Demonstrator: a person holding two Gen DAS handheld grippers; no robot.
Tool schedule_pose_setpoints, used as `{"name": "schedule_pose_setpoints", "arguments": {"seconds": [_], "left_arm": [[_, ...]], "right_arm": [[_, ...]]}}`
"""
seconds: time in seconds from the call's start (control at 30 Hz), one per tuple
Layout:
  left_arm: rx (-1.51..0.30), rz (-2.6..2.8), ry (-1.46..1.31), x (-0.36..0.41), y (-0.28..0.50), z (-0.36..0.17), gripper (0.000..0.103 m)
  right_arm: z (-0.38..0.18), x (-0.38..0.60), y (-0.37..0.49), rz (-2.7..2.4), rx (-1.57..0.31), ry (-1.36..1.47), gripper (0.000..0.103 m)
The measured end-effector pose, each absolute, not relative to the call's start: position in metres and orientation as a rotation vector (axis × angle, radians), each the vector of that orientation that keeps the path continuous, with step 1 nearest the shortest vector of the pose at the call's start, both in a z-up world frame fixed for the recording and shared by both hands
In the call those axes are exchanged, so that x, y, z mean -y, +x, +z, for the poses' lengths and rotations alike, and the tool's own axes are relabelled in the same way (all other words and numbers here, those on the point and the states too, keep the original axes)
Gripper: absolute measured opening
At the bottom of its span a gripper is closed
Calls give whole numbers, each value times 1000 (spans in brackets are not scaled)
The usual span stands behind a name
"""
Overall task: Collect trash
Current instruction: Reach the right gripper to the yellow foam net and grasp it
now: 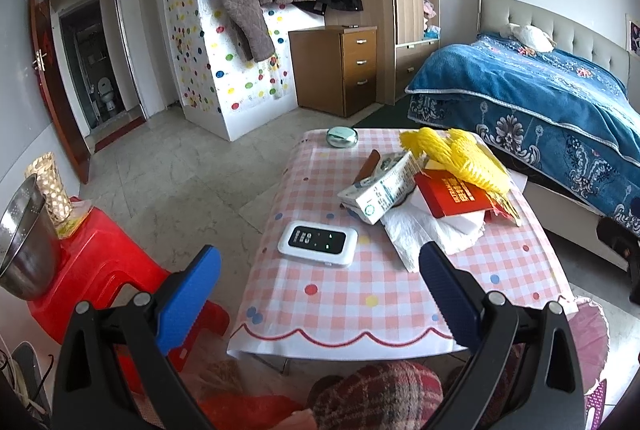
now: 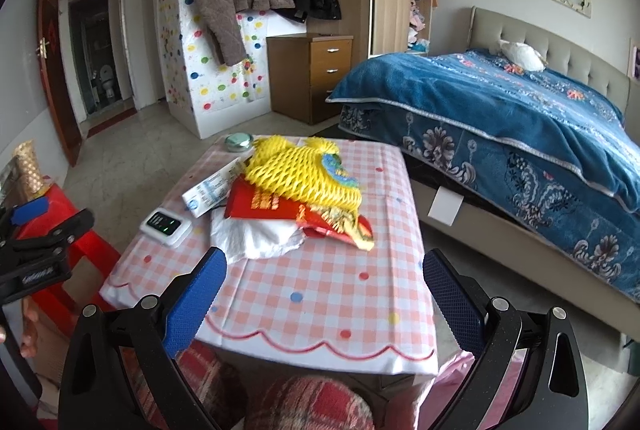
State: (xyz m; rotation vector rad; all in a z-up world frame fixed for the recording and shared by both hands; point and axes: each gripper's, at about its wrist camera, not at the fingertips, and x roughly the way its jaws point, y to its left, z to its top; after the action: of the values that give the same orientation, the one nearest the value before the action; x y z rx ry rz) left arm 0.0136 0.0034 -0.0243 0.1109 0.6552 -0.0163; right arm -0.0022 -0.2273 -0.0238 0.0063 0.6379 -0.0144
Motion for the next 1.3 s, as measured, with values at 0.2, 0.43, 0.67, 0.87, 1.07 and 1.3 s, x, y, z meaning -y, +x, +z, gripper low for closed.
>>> {"name": "schedule_pose_setpoints", "arguments": {"seconds": [0.2,0.43,0.67,0.87,1.07,1.3], "left_arm": [[-713,-44,104,-6,35,-36,96],[-761,-40,131,-7,67,-50,96],[-758,-18,127,-6,101,-57,96],[-782,-27,114,-6,119,-68,96],[-812,-1,109,-9,122,-74,96],[-811,14,106,-13,117,-73,96]], "right_arm": [[-31,218,34,44,-633,-22,98],[-55,198,82,53,-657,-144,95],[-76,186,124,83,-681,-221,91],[-89,172,151,80,-697,-299,91],[-94,168,169,70,-690,-335,91],[-94,167,182,76,-702,-337,69]]}}
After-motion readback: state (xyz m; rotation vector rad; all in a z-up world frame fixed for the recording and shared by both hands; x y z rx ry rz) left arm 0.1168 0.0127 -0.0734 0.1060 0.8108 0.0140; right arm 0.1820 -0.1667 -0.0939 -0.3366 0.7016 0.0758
